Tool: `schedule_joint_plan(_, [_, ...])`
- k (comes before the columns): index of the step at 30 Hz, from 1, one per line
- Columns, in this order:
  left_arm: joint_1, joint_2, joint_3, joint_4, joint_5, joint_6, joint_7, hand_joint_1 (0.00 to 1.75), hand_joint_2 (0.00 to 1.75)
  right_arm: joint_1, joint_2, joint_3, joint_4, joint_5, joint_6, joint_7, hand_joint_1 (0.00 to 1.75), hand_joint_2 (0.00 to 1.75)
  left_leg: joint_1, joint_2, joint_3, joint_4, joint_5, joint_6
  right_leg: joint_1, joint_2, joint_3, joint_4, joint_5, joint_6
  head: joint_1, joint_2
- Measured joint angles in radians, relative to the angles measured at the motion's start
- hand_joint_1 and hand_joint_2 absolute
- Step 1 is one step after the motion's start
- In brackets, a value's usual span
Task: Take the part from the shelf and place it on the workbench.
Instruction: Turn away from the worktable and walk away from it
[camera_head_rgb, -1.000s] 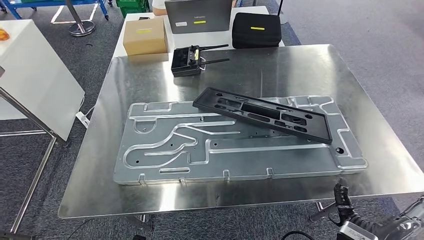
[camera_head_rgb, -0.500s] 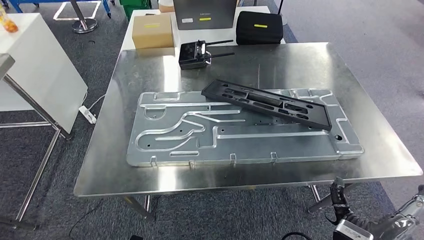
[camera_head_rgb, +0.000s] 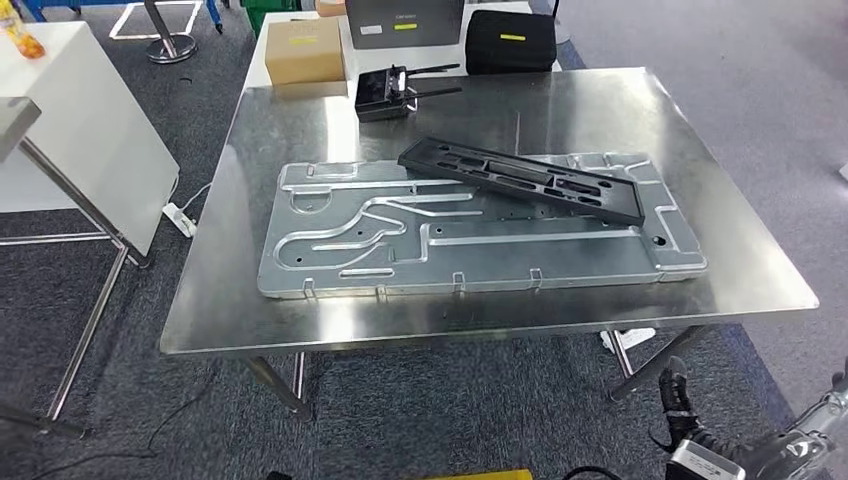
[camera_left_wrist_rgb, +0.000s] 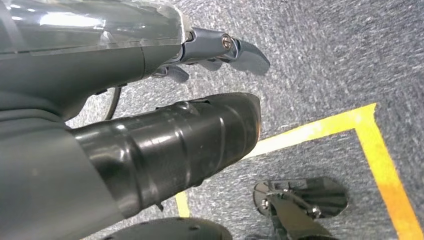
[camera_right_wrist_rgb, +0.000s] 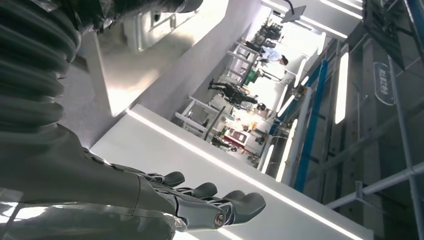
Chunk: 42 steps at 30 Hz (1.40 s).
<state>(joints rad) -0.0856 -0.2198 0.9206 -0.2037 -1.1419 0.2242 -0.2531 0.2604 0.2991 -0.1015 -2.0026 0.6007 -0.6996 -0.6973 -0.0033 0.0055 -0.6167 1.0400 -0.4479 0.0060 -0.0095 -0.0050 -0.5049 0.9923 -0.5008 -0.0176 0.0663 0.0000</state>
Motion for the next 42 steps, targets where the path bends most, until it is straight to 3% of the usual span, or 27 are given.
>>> schedule_joint_plan(3, [0.001, 0.000, 0.001, 0.000, 0.000, 0.000, 0.001, 0.00, 0.00, 0.000, 0.002, 0.000, 0.011, -0.009, 0.000, 0.000, 0.00, 1.75, 0.007, -0.002, -0.049, 0.161, -0.134, -0.016, -0.003, -0.003, -0.039, -0.001, 0.033, -0.009, -0.002, 0.000])
schedule_joint_plan(4, [0.001, 0.000, 0.001, 0.000, 0.000, 0.000, 0.001, 0.00, 0.00, 0.000, 0.002, 0.000, 0.016, -0.012, 0.000, 0.000, 0.00, 1.75, 0.009, -0.002, -0.057, 0.212, -0.156, -0.020, -0.003, -0.005, -0.053, 0.001, 0.042, -0.008, -0.002, 0.000])
schedule_joint_plan(5, [0.002, 0.000, 0.001, 0.000, 0.000, 0.000, 0.001, 0.00, 0.00, 0.000, 0.002, 0.000, 0.022, -0.015, 0.000, 0.000, 0.00, 1.75, 0.011, -0.002, -0.051, 0.238, -0.157, -0.023, -0.004, -0.006, -0.067, 0.004, 0.051, -0.006, -0.002, 0.000])
schedule_joint_plan(6, [0.002, 0.000, 0.001, 0.000, 0.000, 0.000, 0.001, 0.00, 0.00, 0.000, 0.002, 0.000, 0.027, -0.017, 0.000, 0.001, 0.00, 1.75, 0.014, -0.002, -0.029, 0.227, -0.140, -0.026, -0.004, -0.007, -0.080, 0.009, 0.058, -0.003, -0.002, 0.000])
schedule_joint_plan(7, [0.002, 0.000, 0.001, 0.000, 0.000, 0.000, 0.001, 0.00, 0.00, 0.000, 0.002, 0.000, 0.031, -0.018, 0.000, 0.002, 0.00, 1.75, 0.016, -0.001, 0.014, 0.177, -0.112, -0.027, -0.005, -0.007, -0.092, 0.014, 0.065, 0.000, -0.003, 0.000])
schedule_joint_plan(9, [0.000, 0.000, 0.001, 0.000, -0.001, 0.000, 0.001, 0.00, 0.00, -0.001, 0.002, 0.000, 0.037, -0.021, 0.000, 0.006, 0.00, 1.75, 0.017, -0.003, 0.113, 0.035, -0.084, -0.025, -0.006, -0.007, -0.111, 0.027, 0.076, 0.010, -0.003, 0.000])
schedule_joint_plan(10, [-0.001, 0.000, 0.001, 0.000, -0.001, 0.000, 0.001, 0.00, 0.00, -0.001, 0.002, 0.000, 0.039, -0.022, 0.000, 0.007, 0.00, 1.75, 0.015, -0.005, 0.144, -0.017, -0.082, -0.021, -0.006, -0.007, -0.116, 0.032, 0.081, 0.017, -0.002, 0.000])
schedule_joint_plan(11, [-0.002, 0.000, 0.001, 0.000, -0.001, 0.000, 0.000, 0.00, 0.00, -0.002, 0.002, 0.000, 0.041, -0.024, 0.000, 0.009, 0.00, 1.75, 0.013, -0.007, 0.157, -0.042, -0.087, -0.014, -0.005, -0.007, -0.120, 0.035, 0.087, 0.024, -0.002, 0.000])
schedule_joint_plan(13, [-0.001, 0.000, 0.001, 0.000, 0.000, 0.000, 0.000, 0.00, 0.00, -0.004, 0.001, 0.000, 0.045, -0.027, 0.000, 0.013, 0.00, 1.75, 0.010, -0.008, 0.150, -0.048, -0.081, 0.004, -0.004, -0.006, -0.122, 0.034, 0.099, 0.038, -0.002, 0.000])
schedule_joint_plan(14, [-0.001, 0.000, 0.002, 0.000, 0.000, 0.000, 0.000, 0.00, 0.00, -0.005, 0.000, 0.000, 0.047, -0.029, 0.000, 0.017, 0.00, 1.75, 0.010, -0.006, 0.144, -0.049, -0.074, 0.014, -0.006, -0.005, -0.127, 0.038, 0.094, 0.044, -0.002, 0.000])
schedule_joint_plan(15, [-0.001, 0.000, 0.002, 0.000, 0.000, -0.001, 0.000, 0.00, 0.00, -0.005, -0.001, 0.000, 0.050, -0.033, 0.000, 0.023, 0.00, 1.75, 0.010, -0.004, 0.135, -0.052, -0.064, 0.024, -0.008, -0.004, -0.136, 0.055, 0.070, 0.048, -0.002, 0.000])
schedule_joint_plan(17, [-0.003, 0.000, 0.002, 0.000, 0.000, -0.001, -0.001, 0.00, 0.00, -0.006, -0.004, 0.000, 0.053, -0.041, 0.000, 0.034, 0.00, 1.75, 0.011, 0.000, 0.118, -0.054, -0.048, 0.038, -0.011, -0.001, -0.157, 0.108, 0.003, 0.054, -0.002, 0.000])
schedule_joint_plan(18, [-0.003, 0.000, 0.002, 0.000, 0.000, -0.001, -0.001, 0.00, 0.00, -0.006, -0.005, 0.000, 0.054, -0.044, 0.000, 0.037, 0.00, 1.75, 0.010, 0.000, 0.113, -0.053, -0.044, 0.041, -0.011, -0.001, -0.164, 0.130, -0.022, 0.055, -0.002, 0.000])
schedule_joint_plan(21, [-0.003, 0.000, 0.002, 0.000, 0.000, -0.001, -0.001, 0.00, 0.00, -0.006, -0.007, 0.000, 0.055, -0.047, 0.000, 0.039, 0.00, 1.75, 0.010, 0.000, 0.110, -0.053, -0.042, 0.042, -0.011, -0.001, -0.169, 0.146, -0.037, 0.055, -0.002, 0.000])
schedule_joint_plan(24, [-0.002, 0.000, 0.002, 0.000, 0.000, -0.002, -0.002, 0.00, 0.00, -0.008, -0.016, 0.000, 0.061, -0.059, 0.000, 0.055, 0.00, 1.75, 0.005, 0.001, 0.087, -0.051, -0.024, 0.045, -0.010, 0.000, -0.192, 0.261, -0.093, 0.059, -0.002, 0.000])
schedule_joint_plan(25, [-0.002, 0.000, 0.002, 0.000, 0.000, -0.002, -0.002, 0.00, 0.00, -0.009, -0.022, 0.000, 0.065, -0.064, 0.000, 0.063, 0.00, 1.75, 0.000, 0.001, 0.067, -0.048, -0.010, 0.044, -0.006, 0.001, -0.148, 0.240, -0.083, 0.052, -0.002, 0.000])
schedule_joint_plan(28, [-0.001, -0.001, 0.003, 0.000, 0.000, -0.003, -0.001, 0.00, 0.00, -0.016, -0.032, 0.001, 0.073, -0.067, 0.000, 0.072, 0.00, 1.75, -0.009, 0.001, 0.025, -0.039, 0.028, 0.032, 0.010, 0.001, 0.030, 0.020, -0.026, 0.018, -0.002, 0.000])
schedule_joint_plan(30, [-0.001, -0.001, 0.003, 0.000, 0.000, -0.004, -0.002, 0.00, 0.00, -0.017, -0.033, 0.001, 0.074, -0.067, 0.000, 0.072, 0.00, 0.87, -0.007, 0.002, 0.022, -0.040, 0.041, 0.021, 0.013, 0.001, 0.034, -0.004, -0.023, 0.010, -0.002, 0.000])
schedule_joint_plan(32, [-0.001, -0.001, 0.003, 0.000, 0.001, -0.003, -0.002, 0.00, 0.00, -0.019, -0.034, 0.003, 0.076, -0.067, 0.000, 0.072, 0.00, 0.00, -0.006, 0.000, 0.012, -0.024, 0.022, 0.008, 0.008, -0.003, 0.022, -0.013, -0.004, -0.001, -0.003, 0.000])
schedule_joint_plan(34, [0.000, -0.001, 0.004, 0.000, 0.003, -0.003, -0.001, 0.00, 0.00, -0.019, -0.034, 0.006, 0.079, -0.070, 0.000, 0.076, 0.00, 0.00, -0.001, -0.002, -0.017, 0.054, -0.056, -0.005, 0.003, -0.007, 0.002, -0.019, 0.017, -0.011, -0.005, 0.000])
schedule_joint_plan(36, [0.000, -0.001, 0.004, 0.000, 0.003, -0.003, -0.001, 0.00, 0.00, -0.019, -0.037, 0.011, 0.082, -0.082, 0.000, 0.088, 0.00, 0.00, 0.006, -0.002, -0.051, 0.181, -0.141, -0.016, 0.003, -0.009, -0.023, -0.016, 0.035, -0.013, -0.006, 0.000])
schedule_joint_plan(37, [0.000, -0.001, 0.004, 0.000, 0.003, -0.003, -0.002, 0.00, 0.00, -0.019, -0.040, 0.013, 0.085, -0.089, 0.000, 0.096, 0.00, 0.00, 0.010, -0.002, -0.057, 0.226, -0.156, -0.022, 0.002, -0.010, -0.037, -0.013, 0.043, -0.012, -0.006, 0.000])
schedule_joint_plan(38, [0.000, -0.001, 0.004, 0.000, 0.003, -0.003, -0.002, 0.00, 0.00, -0.019, -0.044, 0.016, 0.087, -0.097, 0.000, 0.102, 0.00, 0.00, 0.013, -0.002, -0.047, 0.240, -0.147, -0.026, 0.001, -0.011, -0.052, -0.008, 0.051, -0.009, -0.006, 0.000])
schedule_joint_plan(39, [0.000, 0.000, 0.004, 0.000, 0.003, -0.003, -0.002, 0.00, 0.00, -0.019, -0.050, 0.020, 0.090, -0.103, 0.000, 0.107, 0.00, 0.00, 0.017, -0.002, -0.019, 0.214, -0.121, -0.031, -0.002, -0.011, -0.066, -0.001, 0.057, -0.005, -0.006, 0.000])
schedule_joint_plan(40, [0.000, 0.000, 0.005, 0.000, 0.003, -0.003, -0.003, 0.00, 0.00, -0.019, -0.056, 0.023, 0.091, -0.107, 0.000, 0.109, 0.00, 0.00, 0.021, -0.002, 0.028, 0.155, -0.090, -0.035, -0.004, -0.011, -0.080, 0.008, 0.063, 0.000, -0.006, 0.000])
schedule_joint_plan(42, [-0.003, 0.000, 0.006, 0.000, 0.004, -0.004, -0.006, 0.00, 0.00, -0.019, -0.065, 0.029, 0.092, -0.115, 0.000, 0.105, 0.00, 0.00, 0.022, -0.004, 0.118, 0.020, -0.070, -0.034, -0.006, -0.011, -0.103, 0.029, 0.070, 0.011, -0.006, 0.000])
